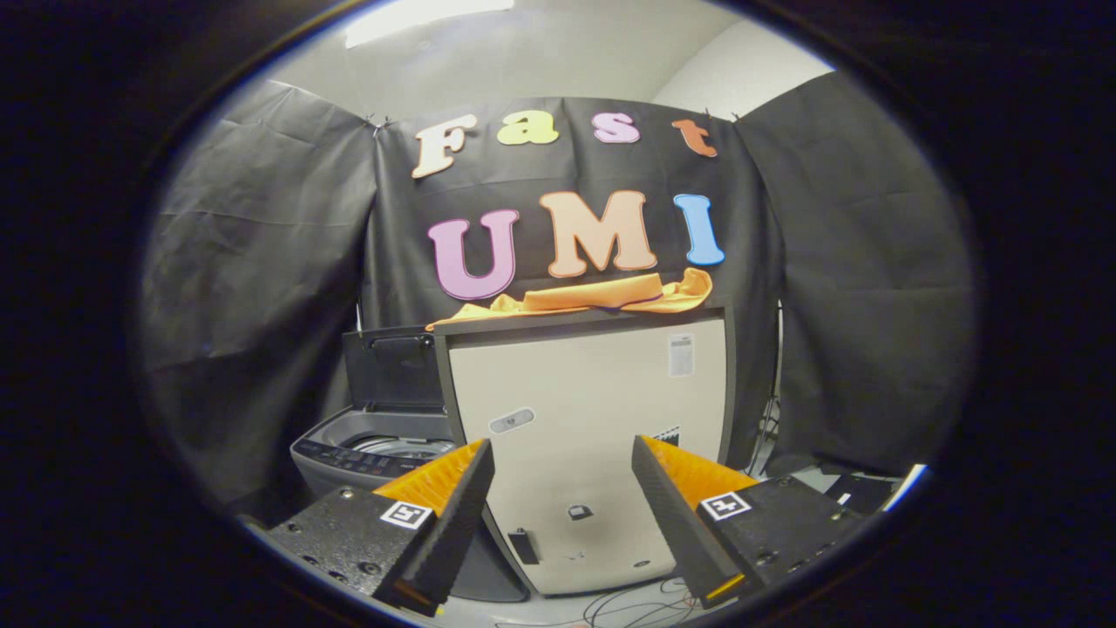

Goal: Put the clothes into the washing machine and then close the washing machine lid.

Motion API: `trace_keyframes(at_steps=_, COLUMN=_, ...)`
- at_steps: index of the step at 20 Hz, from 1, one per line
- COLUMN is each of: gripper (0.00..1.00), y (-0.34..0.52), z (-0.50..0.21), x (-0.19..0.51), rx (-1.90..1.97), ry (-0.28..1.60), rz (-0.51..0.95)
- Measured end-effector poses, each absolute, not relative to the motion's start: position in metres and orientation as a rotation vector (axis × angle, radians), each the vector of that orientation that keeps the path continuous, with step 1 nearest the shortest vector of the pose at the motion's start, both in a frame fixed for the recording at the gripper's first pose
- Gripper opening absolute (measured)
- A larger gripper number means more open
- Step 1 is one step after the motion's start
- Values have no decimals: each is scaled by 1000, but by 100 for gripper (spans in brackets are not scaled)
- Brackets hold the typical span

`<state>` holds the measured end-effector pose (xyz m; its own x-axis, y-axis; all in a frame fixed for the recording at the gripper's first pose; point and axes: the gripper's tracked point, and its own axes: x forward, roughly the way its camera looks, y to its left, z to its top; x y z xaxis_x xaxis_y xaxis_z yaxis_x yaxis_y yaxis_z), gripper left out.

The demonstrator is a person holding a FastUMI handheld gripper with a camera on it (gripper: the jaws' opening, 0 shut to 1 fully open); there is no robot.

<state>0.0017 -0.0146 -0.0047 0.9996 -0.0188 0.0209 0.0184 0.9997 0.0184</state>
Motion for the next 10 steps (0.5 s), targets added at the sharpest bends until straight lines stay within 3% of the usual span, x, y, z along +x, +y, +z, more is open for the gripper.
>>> trace_keyframes(at_steps=10, gripper=96, y=-11, z=16, x=31, rx=38, ry=-20, rz=14)
